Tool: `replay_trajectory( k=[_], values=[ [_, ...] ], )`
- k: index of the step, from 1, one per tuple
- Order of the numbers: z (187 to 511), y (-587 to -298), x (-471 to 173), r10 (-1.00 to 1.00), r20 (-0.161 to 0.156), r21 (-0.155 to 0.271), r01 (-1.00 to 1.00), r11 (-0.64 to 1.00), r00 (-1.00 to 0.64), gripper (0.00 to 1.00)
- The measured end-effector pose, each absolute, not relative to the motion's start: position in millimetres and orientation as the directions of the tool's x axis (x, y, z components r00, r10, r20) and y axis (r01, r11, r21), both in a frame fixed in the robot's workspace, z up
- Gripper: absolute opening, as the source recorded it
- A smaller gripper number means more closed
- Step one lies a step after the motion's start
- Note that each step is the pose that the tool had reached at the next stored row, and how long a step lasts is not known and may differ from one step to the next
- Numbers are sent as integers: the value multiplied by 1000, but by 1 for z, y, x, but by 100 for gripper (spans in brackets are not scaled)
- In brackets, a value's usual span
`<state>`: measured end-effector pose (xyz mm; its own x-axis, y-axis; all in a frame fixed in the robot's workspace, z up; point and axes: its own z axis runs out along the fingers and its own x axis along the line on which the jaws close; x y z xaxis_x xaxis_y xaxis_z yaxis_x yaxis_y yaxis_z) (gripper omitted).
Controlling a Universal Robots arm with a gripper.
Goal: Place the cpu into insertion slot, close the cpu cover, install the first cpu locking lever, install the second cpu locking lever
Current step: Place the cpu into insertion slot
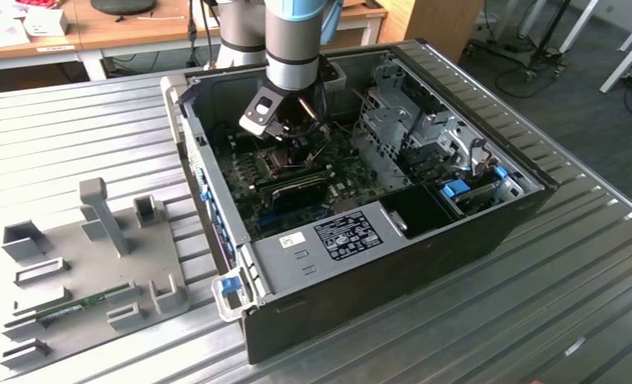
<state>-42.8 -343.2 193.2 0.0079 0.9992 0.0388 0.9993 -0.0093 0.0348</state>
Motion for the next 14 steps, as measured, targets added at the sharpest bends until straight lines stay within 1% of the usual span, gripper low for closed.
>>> replay_trajectory(
  k=[14],
  values=[
    [195,-343,-42,999,39,34,999,-9,8,54]
  ],
)
